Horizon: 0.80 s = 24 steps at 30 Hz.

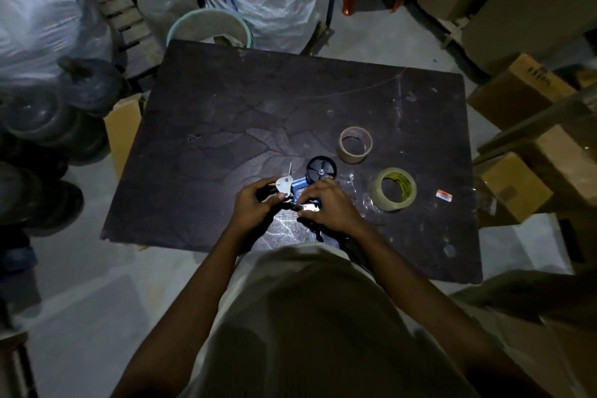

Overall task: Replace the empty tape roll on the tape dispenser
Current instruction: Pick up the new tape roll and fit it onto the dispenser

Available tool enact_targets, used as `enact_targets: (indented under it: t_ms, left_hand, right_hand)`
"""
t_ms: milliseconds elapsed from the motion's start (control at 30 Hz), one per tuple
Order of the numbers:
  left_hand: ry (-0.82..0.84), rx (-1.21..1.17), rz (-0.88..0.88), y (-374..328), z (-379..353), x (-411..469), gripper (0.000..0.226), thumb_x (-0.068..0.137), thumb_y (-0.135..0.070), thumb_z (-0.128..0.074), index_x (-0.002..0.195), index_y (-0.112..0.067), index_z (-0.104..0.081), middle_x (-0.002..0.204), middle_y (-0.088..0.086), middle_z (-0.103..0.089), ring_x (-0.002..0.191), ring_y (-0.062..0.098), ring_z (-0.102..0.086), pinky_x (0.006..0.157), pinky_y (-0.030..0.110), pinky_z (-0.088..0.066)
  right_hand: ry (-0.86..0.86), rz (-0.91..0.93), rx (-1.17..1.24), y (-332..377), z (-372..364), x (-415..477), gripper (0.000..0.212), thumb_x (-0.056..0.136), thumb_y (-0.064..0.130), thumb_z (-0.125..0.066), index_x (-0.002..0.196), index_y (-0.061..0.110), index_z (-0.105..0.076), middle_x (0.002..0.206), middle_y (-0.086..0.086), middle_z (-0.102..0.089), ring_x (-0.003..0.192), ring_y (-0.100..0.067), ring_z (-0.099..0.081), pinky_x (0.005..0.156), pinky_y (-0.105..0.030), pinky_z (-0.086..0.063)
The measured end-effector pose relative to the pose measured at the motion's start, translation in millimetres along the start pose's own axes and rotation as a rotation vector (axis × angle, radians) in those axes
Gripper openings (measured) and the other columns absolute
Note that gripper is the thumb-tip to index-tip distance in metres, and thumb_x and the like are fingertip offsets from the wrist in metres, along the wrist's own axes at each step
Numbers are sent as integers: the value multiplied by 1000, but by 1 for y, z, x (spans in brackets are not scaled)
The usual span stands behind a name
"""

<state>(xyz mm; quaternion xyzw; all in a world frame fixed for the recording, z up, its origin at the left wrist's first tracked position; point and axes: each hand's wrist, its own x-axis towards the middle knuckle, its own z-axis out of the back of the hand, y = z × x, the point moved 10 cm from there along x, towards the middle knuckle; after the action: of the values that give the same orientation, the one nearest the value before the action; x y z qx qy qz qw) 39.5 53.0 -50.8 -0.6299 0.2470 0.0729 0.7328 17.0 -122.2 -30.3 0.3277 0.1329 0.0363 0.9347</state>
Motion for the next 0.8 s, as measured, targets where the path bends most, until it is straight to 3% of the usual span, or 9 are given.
enact_targets:
  t_ms: [100,167,267,467,533,667,800]
  left_hand:
    - [-24,80,-40,-10,-1,1,37,88,4,-73,123,-6,-71,104,4,-77,94,6,-75,77,19,-58]
    - [-34,140,-58,-13,-1,2,38,87,4,-73,122,-11,-71,101,-6,-75,88,-5,-72,73,11,-54]
    - [-39,189,-65,-12,0,4,41,85,-3,-76,118,-27,-74,102,-13,-78,96,1,-73,82,19,-57]
    - [-40,237,-80,-17,0,3,44,84,-5,-76,117,-33,-72,97,-23,-75,93,-8,-71,78,9,-50]
    - [-37,249,-77,-16,0,3,43,84,-7,-76,117,-34,-72,98,-22,-75,94,-8,-70,79,12,-52]
    - [-37,198,-51,-8,1,4,41,81,-15,-75,115,-37,-73,103,-12,-79,98,6,-74,91,39,-60]
    - [-32,198,-54,-6,1,5,43,80,-22,-75,119,-39,-72,104,-10,-79,98,10,-75,91,49,-60]
  right_hand:
    - [7,6,23,1,-3,-1,27,82,32,-81,108,25,-79,111,2,-70,110,-19,-56,89,-25,-32]
    - [5,17,53,2,-3,-1,26,83,29,-80,108,25,-78,110,2,-69,108,-19,-55,89,-29,-36]
    - [15,11,79,0,-5,-1,26,83,31,-80,108,27,-78,111,2,-67,110,-18,-54,93,-35,-41]
    - [36,12,107,0,-4,1,26,82,33,-82,107,27,-79,113,4,-62,114,-18,-52,99,-40,-43]
    - [50,15,106,1,-4,2,25,83,34,-82,106,29,-79,113,4,-61,114,-17,-52,100,-40,-44]
    - [120,76,68,10,-11,-2,12,87,29,-78,99,31,-80,115,4,-56,115,-15,-51,96,-41,-48]
    - [161,86,55,16,-15,-3,15,81,30,-83,96,31,-79,117,5,-53,118,-15,-49,96,-39,-48]
